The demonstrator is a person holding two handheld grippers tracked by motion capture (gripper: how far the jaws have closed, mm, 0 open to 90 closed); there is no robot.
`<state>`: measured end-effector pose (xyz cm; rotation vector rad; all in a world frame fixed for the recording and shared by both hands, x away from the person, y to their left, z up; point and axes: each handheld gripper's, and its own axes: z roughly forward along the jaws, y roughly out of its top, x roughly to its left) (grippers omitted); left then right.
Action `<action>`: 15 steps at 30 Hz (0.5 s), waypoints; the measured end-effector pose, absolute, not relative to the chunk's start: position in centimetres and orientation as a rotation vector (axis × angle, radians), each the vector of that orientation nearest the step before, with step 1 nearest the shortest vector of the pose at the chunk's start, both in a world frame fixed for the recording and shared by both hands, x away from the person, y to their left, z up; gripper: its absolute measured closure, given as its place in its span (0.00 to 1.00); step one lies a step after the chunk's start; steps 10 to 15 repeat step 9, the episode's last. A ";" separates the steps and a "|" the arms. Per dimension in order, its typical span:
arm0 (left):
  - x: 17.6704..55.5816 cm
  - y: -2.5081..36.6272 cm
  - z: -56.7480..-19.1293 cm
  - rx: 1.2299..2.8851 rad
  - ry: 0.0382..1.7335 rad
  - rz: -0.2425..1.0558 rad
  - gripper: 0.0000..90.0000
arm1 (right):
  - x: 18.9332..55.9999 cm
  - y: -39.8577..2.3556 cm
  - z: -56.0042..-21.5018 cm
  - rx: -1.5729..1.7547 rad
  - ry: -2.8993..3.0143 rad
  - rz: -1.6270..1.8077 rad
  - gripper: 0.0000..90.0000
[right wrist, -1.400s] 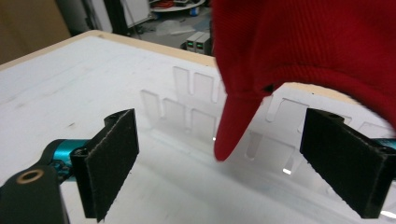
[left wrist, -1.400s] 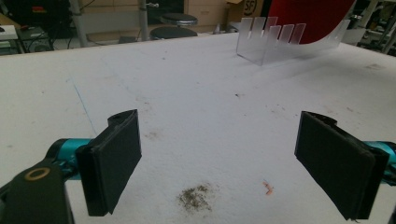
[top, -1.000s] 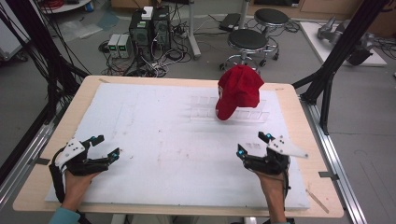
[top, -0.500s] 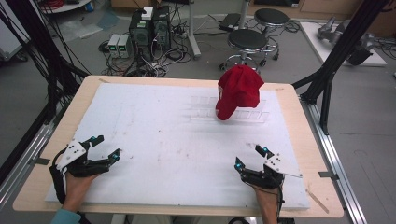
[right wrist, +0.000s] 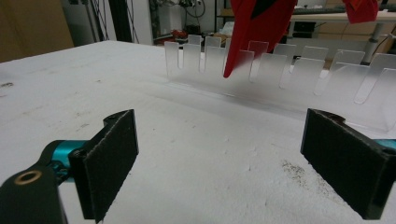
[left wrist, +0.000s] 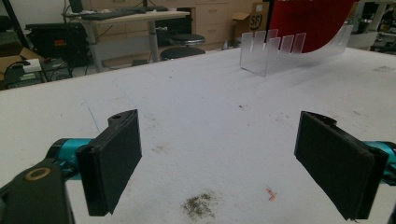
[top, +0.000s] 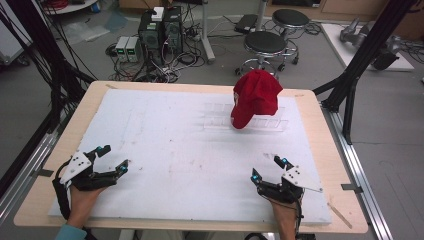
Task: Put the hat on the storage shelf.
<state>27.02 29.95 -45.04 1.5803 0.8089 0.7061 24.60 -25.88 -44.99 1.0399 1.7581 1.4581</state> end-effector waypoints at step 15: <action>26.9 30.0 -45.1 1.568 0.804 0.717 0.17 | 24.4 -25.8 -45.0 1.011 1.774 1.467 0.11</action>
